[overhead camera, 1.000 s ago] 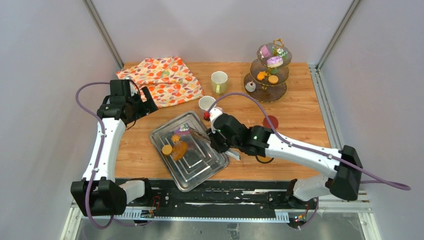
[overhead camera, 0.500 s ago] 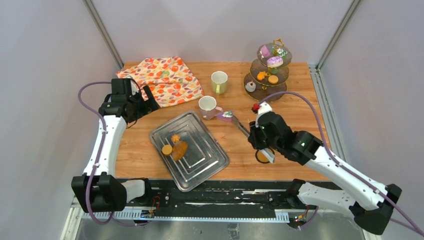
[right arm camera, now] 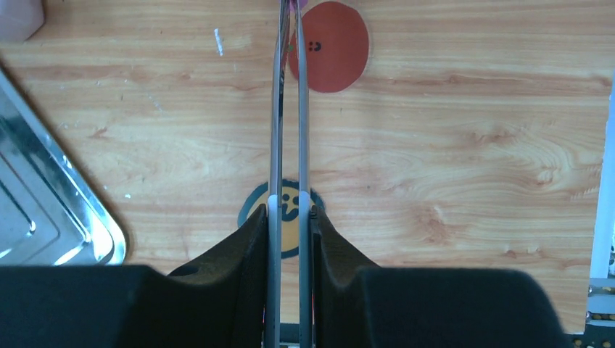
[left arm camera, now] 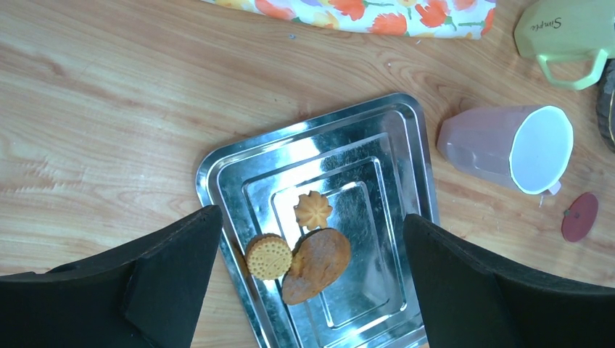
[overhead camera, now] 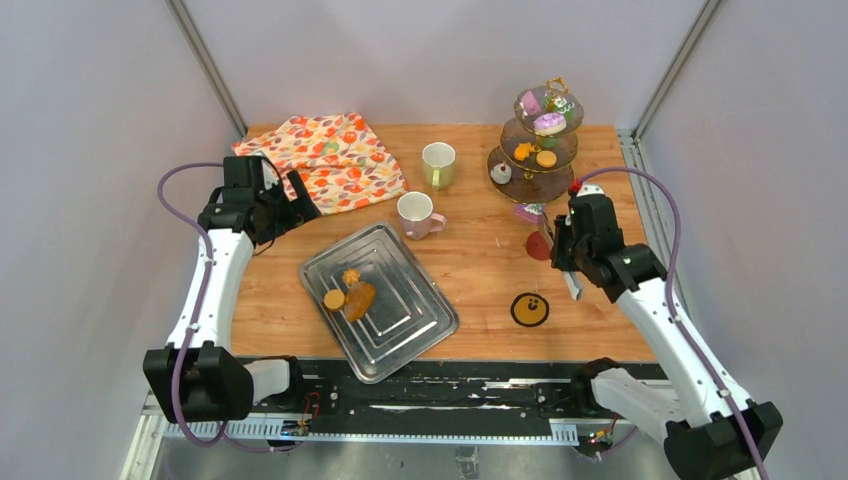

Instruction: Serve the afternoon tea

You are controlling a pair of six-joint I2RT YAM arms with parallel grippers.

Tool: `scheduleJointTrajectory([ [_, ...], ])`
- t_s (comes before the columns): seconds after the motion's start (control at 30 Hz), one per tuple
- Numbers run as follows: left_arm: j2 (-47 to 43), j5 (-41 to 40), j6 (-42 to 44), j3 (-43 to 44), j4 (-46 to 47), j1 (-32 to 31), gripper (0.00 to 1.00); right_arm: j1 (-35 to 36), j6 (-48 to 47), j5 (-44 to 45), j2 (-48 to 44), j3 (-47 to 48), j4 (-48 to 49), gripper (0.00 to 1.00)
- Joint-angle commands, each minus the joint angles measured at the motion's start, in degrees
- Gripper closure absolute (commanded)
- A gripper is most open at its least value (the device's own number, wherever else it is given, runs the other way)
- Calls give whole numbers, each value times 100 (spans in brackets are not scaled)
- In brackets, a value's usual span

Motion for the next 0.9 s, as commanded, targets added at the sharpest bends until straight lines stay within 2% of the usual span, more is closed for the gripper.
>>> scheduleJointTrajectory([
  [0.0,20,34,29,168,122,30,0,-342,-284,-176,276,62,805,99],
  [0.43,58,-44,40,149,110,34,0,-1074,-298,-469,1700,244,2290,99],
  [0.67,40,-69,32,128,100,34,0,-1134,-341,-770,2317,128,3009,99],
  [0.8,30,-72,44,134,72,37,0,-1136,-330,-848,2387,147,2977,76],
  [0.87,6,-98,63,137,60,35,0,-1133,-315,-823,2272,121,2933,71],
])
